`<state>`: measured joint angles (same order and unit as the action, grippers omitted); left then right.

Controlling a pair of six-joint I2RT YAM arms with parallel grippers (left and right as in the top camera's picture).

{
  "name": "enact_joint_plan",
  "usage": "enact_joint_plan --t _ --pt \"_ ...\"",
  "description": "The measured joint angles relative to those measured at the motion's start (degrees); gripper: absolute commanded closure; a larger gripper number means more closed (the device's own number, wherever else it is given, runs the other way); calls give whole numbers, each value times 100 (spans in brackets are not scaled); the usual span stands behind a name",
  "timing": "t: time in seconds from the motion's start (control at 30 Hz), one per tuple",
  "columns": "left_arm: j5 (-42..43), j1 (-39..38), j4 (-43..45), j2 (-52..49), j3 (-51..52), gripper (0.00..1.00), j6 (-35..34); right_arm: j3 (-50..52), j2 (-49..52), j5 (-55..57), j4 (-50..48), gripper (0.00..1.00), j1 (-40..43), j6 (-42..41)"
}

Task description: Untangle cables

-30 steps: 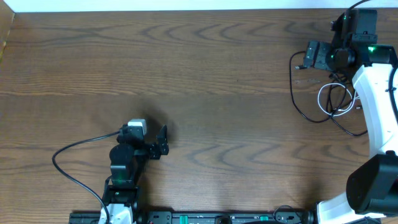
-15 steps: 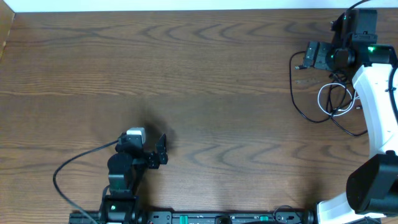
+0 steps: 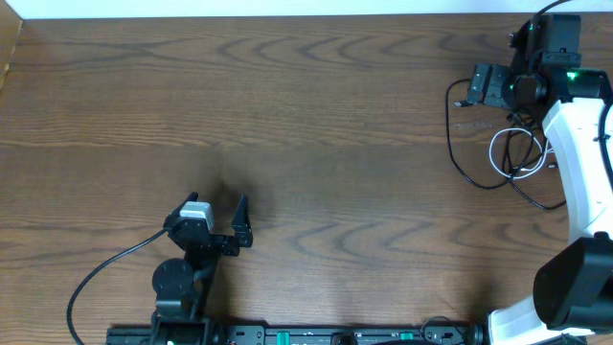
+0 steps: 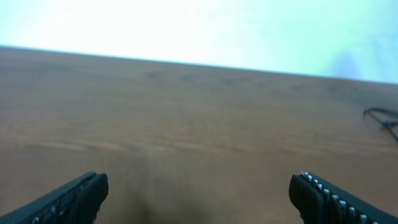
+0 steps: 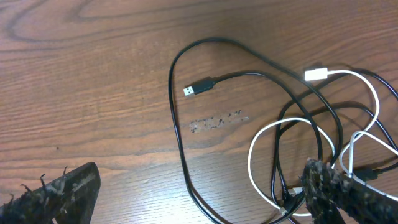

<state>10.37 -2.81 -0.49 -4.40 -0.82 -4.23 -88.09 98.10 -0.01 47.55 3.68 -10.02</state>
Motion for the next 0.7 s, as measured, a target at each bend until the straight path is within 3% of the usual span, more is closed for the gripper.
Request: enact_joint_plan --t 0.7 --pt "0 0 -9 376 -2 2 -592 0 0 0 -2 1 0 0"
